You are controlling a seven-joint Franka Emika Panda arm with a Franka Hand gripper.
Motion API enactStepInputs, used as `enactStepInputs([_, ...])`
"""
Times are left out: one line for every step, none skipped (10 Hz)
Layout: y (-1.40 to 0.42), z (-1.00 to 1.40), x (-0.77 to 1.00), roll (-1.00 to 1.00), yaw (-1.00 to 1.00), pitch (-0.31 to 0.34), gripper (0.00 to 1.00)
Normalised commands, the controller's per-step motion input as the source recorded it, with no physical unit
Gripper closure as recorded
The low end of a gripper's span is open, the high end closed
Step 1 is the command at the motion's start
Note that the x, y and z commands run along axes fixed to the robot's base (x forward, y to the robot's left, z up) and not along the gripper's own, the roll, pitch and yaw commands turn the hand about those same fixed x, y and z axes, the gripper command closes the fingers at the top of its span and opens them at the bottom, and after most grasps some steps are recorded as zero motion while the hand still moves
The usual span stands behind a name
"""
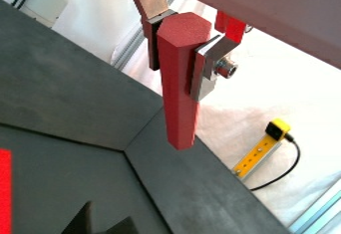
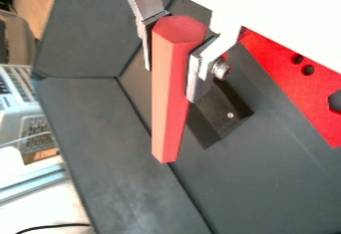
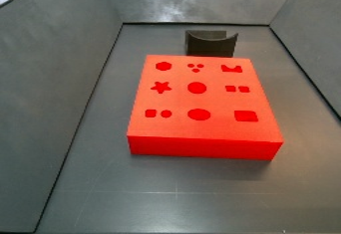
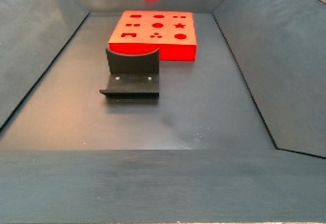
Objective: Pick up the hexagon object. Move up. Place the hexagon object on the fixture. Regrasp the hexagon object. Move to above the board. Insert the hexagon object.
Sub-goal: Move to above the board.
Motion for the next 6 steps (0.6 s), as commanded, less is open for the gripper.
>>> enactStepInputs([-0.02,0.32,-0.06,0.0,-0.16,-0.067,1.0])
enactStepInputs([-1.0,0.44,-0.65,-1.0,-0.27,-0.123,1.0])
enactStepInputs([-1.0,0.44,-0.66,-1.0,-0.27,-0.119,1.0])
enactStepInputs([-1.0,0.48,-0.75,-1.0,-0.27,-0.118,1.0])
enactStepInputs([-1.0,0.47,-0.8,-1.0,-0.28,-0.114,1.0])
enactStepInputs([-0.87,0.41,-0.73,-1.0,-0.29,-0.107,1.0])
